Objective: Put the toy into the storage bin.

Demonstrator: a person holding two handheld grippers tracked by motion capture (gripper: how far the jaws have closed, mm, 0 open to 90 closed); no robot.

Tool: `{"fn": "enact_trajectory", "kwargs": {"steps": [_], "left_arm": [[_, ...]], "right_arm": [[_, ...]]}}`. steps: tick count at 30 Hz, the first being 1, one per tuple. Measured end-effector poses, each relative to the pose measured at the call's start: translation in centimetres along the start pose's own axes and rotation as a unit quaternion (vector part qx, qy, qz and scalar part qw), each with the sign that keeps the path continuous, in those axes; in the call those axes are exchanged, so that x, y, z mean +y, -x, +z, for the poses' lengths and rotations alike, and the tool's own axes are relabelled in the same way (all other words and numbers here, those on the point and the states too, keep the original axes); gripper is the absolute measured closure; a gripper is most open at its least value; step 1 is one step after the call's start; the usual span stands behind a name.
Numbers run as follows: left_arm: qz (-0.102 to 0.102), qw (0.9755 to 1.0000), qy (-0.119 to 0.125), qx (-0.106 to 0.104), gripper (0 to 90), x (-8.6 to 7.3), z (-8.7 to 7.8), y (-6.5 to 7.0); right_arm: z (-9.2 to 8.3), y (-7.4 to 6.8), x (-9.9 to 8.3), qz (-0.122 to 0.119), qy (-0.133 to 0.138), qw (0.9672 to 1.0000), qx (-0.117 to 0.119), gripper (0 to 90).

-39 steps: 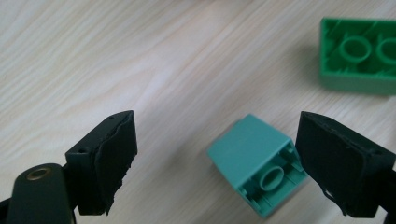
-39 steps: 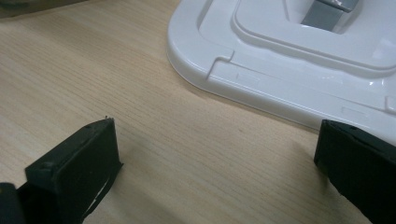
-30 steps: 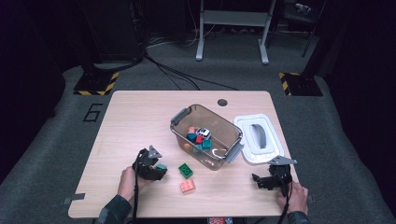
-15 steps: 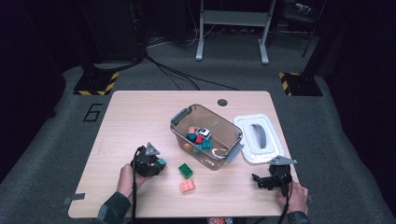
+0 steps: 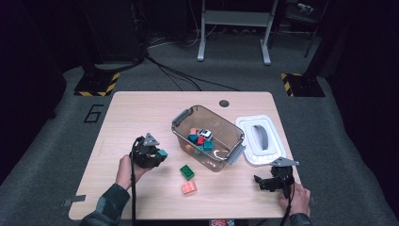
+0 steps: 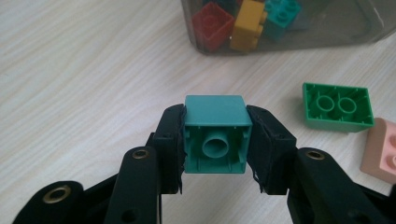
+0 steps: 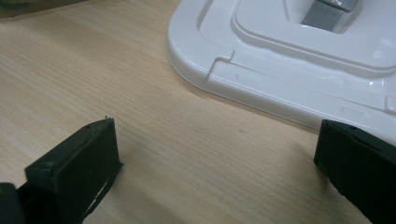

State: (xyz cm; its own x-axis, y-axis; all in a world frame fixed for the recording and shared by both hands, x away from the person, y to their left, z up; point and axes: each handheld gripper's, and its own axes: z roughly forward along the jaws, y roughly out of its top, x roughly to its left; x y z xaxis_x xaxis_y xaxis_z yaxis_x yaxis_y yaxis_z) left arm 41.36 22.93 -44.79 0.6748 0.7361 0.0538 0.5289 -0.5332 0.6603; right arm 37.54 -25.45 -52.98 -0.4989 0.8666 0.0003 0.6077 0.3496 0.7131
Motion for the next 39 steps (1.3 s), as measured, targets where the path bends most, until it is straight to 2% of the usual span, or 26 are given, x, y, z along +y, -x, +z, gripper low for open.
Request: {"fn": "enact_trajectory", "kwargs": {"steps": [7,11,16,25,28,35,39], "left_arm": [[-0.002,0.9999,0.013,-0.005,59.3,1.4,-1.1,-1.0],[0.005,0.9998,0.018,0.001,59.3,2.3,-1.8,-1.2],[0.003,0.9997,0.023,-0.005,59.2,3.3,-2.4,-1.3],[0.015,0.9993,0.035,0.000,59.2,5.6,-3.8,-1.6],[0.027,0.9989,0.038,0.008,59.3,6.5,-4.2,-1.6],[0.044,0.9978,0.048,0.012,59.2,8.9,-4.8,-1.4],[0.056,0.9970,0.052,0.013,59.2,10.2,-4.7,-1.1]], "right_arm": [[0.0,0.0,0.0,0.000,0.000,1.0000,-0.001,0.0],[0.0,0.0,0.0,0.000,0.000,1.0000,0.000,0.0],[0.0,0.0,0.0,0.000,0.000,1.0000,-0.001,0.0],[0.0,0.0,0.0,0.000,0.000,1.0000,0.000,0.0],[0.0,0.0,0.0,0.000,0.000,1.0000,0.000,0.0],[0.0,0.0,0.0,0.000,0.000,1.0000,0.000,0.0],[0.0,0.0,0.0,0.000,0.000,1.0000,-0.001,0.0]]}}
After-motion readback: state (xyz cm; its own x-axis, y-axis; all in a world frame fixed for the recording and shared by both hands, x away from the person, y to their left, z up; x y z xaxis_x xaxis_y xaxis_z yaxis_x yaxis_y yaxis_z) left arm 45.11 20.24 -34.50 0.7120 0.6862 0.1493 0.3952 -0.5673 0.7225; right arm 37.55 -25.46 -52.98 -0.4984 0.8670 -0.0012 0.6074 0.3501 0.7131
